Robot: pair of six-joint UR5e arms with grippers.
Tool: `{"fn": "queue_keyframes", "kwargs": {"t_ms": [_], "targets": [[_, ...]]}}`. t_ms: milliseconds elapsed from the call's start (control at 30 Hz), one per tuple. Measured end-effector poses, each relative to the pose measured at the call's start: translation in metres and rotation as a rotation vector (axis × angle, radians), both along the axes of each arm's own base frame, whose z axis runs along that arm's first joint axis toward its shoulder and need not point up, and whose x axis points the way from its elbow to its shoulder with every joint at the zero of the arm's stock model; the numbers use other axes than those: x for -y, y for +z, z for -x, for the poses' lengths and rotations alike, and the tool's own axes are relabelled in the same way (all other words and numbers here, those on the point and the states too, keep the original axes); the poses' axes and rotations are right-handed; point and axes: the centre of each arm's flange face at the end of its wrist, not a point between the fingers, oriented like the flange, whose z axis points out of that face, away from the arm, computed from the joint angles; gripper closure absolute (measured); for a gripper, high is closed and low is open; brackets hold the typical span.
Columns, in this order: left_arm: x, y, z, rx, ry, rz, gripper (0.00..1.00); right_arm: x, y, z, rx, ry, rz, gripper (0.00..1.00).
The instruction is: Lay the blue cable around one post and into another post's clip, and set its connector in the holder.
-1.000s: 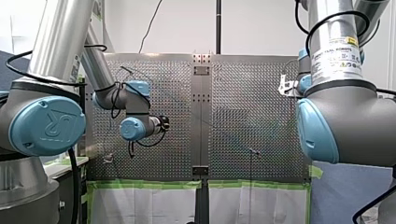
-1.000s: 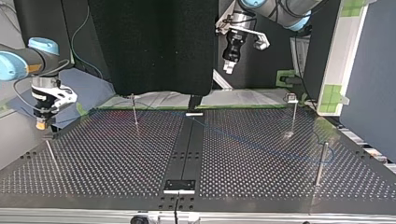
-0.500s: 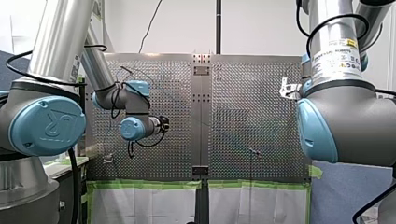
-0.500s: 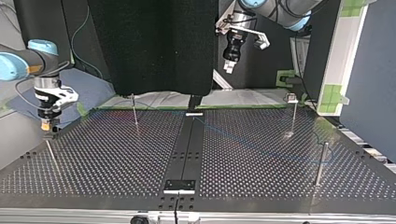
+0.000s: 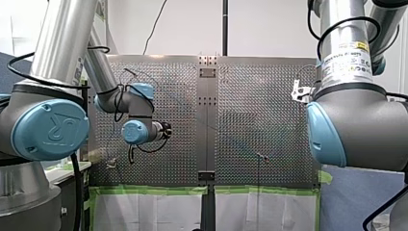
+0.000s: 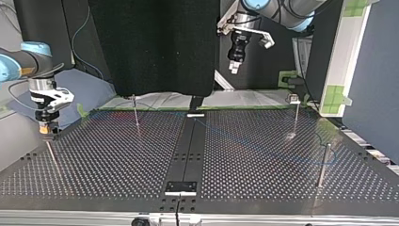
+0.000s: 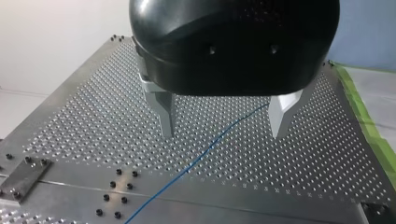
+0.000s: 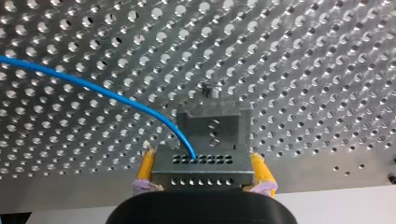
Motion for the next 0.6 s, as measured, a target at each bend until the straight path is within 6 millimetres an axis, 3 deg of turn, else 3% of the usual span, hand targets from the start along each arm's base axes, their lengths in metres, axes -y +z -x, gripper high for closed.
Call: {"fn": "queue_keyframes", "kwargs": {"t_ms": [600], "targets": [[-0.007, -0.002, -0.003, -0.023, 0.025, -0.013, 0.00, 0.008, 0.007, 0.025, 0.009, 0.104, 0.015, 1.00]]}}
